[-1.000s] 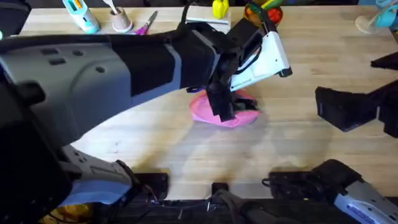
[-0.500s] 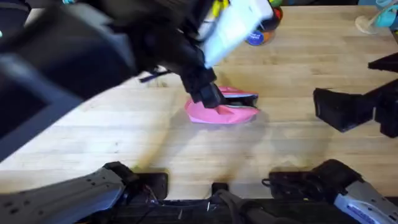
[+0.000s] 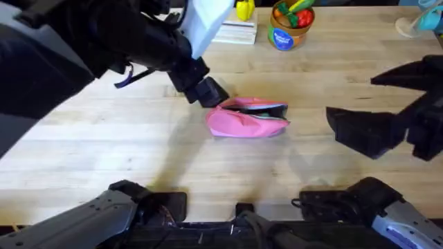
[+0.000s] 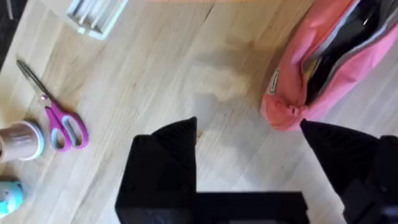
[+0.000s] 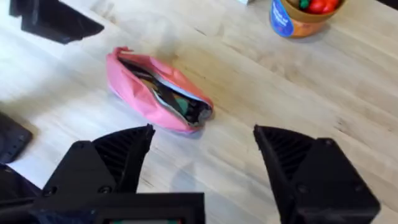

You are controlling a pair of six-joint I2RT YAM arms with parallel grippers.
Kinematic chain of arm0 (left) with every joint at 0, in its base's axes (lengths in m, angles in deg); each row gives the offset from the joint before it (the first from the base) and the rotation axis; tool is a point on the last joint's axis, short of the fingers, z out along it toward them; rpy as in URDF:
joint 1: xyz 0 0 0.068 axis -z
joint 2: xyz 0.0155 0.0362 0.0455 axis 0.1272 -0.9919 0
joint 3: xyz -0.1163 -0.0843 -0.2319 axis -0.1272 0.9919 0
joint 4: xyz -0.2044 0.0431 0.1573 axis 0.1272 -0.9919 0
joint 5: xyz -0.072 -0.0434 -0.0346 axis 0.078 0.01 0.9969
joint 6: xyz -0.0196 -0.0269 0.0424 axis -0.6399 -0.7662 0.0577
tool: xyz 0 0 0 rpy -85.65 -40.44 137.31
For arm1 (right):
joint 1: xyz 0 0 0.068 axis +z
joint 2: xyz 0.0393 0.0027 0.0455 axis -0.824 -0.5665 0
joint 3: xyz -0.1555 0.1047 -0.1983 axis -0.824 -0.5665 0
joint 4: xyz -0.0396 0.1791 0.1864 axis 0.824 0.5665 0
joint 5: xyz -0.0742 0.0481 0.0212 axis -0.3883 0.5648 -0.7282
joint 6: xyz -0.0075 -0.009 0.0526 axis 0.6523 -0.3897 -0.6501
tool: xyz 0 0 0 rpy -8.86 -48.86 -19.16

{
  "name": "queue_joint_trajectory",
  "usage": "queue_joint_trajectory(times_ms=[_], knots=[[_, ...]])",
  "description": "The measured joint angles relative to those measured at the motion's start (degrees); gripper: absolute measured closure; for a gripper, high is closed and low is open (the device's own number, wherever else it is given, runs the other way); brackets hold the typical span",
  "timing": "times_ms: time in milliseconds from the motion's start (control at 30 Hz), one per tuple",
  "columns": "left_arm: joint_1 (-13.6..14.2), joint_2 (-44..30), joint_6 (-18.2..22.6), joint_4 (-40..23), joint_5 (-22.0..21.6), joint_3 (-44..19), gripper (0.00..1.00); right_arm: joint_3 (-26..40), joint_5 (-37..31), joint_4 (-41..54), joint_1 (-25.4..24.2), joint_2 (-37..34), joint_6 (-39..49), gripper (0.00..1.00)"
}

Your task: Unzip the bag, pick up the pens from the table one at a time and place them inside, then zip the bag closed.

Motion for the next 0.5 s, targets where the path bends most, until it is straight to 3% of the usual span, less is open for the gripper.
queue_joint_trajectory(times_ms=[100,333,500], knots=[[-4.5,-0.02,4.51,-3.44,1.81,0.0,0.008,0.0,1.19,-0.9,0.0,-1.79,-1.42,0.004],[-18.93,-1.13,22.82,-12.37,14.5,0.0,0.008,-0.04,4.75,-6.6,0.0,-14.94,-5.39,0.004],[-26.14,-3.07,28.83,-12.97,18.0,0.0,0.008,-0.09,12.98,-12.63,0.0,-23.84,-10.29,0.004]])
